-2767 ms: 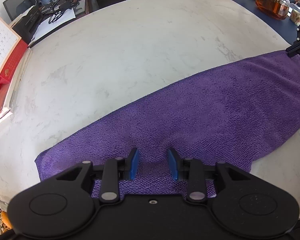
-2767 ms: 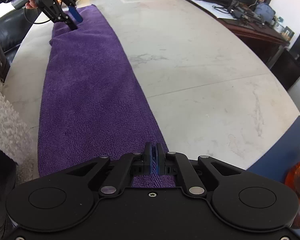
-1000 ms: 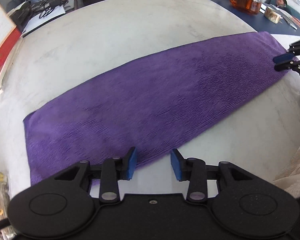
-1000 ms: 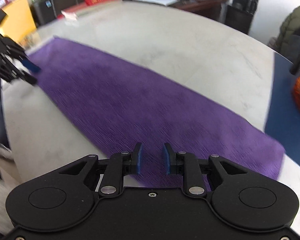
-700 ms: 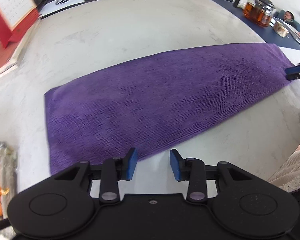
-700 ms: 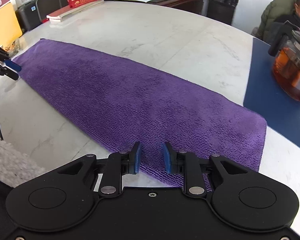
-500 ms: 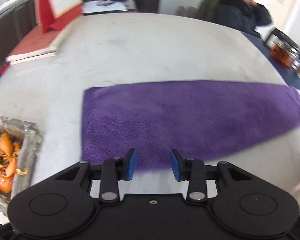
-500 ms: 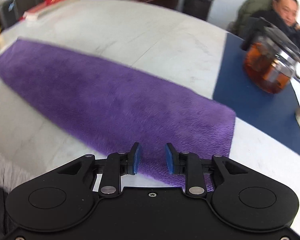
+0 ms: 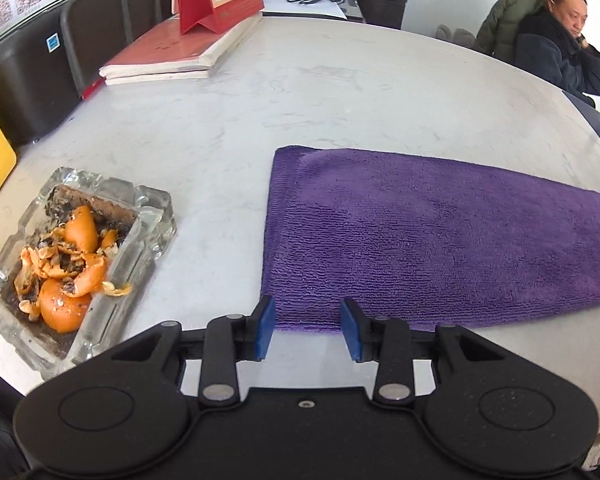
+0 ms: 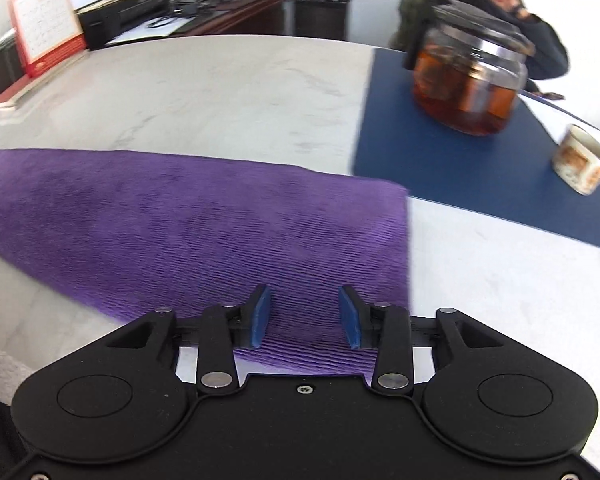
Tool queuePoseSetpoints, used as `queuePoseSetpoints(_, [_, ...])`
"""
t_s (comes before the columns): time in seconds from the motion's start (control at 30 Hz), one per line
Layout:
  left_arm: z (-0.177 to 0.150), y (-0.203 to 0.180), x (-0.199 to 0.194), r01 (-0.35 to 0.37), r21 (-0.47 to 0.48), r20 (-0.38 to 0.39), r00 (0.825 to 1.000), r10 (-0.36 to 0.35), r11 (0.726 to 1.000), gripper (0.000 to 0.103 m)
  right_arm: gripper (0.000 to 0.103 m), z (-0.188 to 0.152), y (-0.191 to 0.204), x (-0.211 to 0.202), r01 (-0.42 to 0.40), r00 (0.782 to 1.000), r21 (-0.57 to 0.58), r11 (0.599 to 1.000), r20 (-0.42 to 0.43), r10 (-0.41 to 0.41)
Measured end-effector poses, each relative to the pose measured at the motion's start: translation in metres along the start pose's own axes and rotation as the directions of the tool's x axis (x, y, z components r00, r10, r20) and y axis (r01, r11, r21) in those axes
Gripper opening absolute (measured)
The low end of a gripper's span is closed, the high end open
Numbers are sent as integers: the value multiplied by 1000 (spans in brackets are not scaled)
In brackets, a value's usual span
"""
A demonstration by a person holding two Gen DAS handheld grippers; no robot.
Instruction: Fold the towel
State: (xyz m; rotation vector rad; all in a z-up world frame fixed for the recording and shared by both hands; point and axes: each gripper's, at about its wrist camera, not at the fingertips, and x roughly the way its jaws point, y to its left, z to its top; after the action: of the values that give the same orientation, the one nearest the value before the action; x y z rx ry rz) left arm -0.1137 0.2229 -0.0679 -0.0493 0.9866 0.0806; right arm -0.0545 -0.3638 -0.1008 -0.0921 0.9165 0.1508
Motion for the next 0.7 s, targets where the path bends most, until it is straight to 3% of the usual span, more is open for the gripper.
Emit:
queuePoseSetpoints(0.07, [1,-1,-2,-31,-18,0,1000,31,999,34,39,3,-6,-1,56,998,23,998,-10,-56])
queuePoseSetpoints(0.13, [3,-1,-7,-45,-54,8,999,45,998,34,39,10,-6,-4,59,998,45,997,7,-59])
queuePoseSetpoints(0.3, [1,-12,-27,-81,-169,23,996,86,982,34,39,42,19,-15,-59,991,14,998,119,57])
queuePoseSetpoints(0.4, [-4,-22,-36,-103,-249,17,994,111,963,34,40,65,46,-10,-173,971,-33,984,160,176])
queuePoseSetpoints(0.5, [-9,-30,-39,-123,-318,-8,992,127,940,34,41,83,75,-1,-300,936,-93,949,163,312])
queuePoseSetpoints(0.7, [-11,-35,-41,-191,-362,-51,981,186,912,34,43,109,134,24,-537,825,-236,810,58,563])
